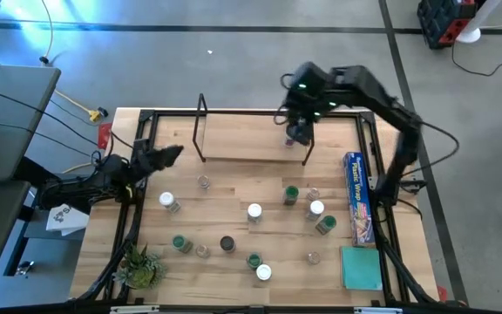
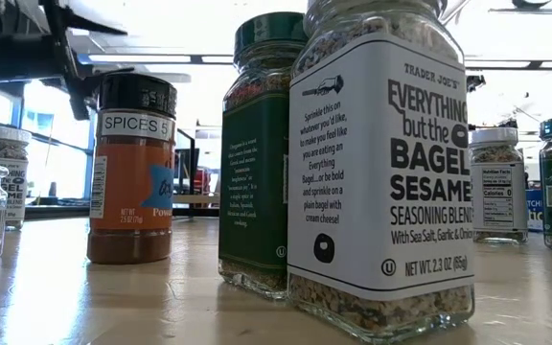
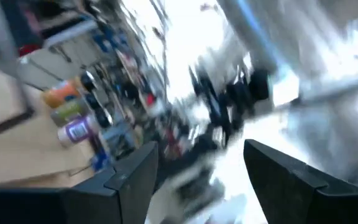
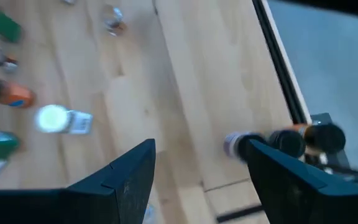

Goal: Shelf spices
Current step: Put the black seasoning bottle on the shelf aligned with the other black seasoning bottles

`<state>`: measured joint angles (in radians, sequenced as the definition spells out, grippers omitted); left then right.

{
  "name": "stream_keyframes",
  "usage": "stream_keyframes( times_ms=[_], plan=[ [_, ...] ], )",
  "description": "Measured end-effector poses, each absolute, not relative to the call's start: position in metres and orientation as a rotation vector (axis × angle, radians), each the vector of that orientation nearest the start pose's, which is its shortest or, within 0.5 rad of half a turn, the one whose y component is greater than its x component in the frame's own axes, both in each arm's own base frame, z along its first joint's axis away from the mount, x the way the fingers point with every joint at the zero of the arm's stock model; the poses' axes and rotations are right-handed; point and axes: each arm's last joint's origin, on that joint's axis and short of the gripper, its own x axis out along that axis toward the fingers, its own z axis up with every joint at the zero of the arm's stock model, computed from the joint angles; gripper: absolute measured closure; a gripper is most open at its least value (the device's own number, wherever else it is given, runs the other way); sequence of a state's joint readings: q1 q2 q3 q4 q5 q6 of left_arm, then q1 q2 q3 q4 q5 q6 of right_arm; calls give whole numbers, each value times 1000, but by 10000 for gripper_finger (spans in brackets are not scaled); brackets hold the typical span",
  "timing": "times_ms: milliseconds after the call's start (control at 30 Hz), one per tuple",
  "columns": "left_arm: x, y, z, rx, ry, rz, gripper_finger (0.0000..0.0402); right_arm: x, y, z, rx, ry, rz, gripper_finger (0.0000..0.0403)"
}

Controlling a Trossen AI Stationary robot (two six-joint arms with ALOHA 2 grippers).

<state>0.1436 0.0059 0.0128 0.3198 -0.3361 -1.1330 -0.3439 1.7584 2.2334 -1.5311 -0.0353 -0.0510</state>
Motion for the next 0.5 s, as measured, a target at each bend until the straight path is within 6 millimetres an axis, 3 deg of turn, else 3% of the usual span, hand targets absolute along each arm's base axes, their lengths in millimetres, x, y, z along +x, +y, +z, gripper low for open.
stream_keyframes(
  times_ms=[133, 233, 367, 500],
  plan=[
    [88, 23, 203, -1054, -504, 308, 171, 258, -85, 446, 218, 993, -331, 160],
    [87, 21, 231, -958, -356, 368, 179, 236, -74, 438, 258, 938, -390, 160],
    [93, 18, 277, -776, 17, 447, 190, 217, -65, 419, 315, 878, -417, 160],
    [116, 16, 309, -625, 414, 412, 192, 199, -58, 400, 341, 859, -420, 160]
  ],
)
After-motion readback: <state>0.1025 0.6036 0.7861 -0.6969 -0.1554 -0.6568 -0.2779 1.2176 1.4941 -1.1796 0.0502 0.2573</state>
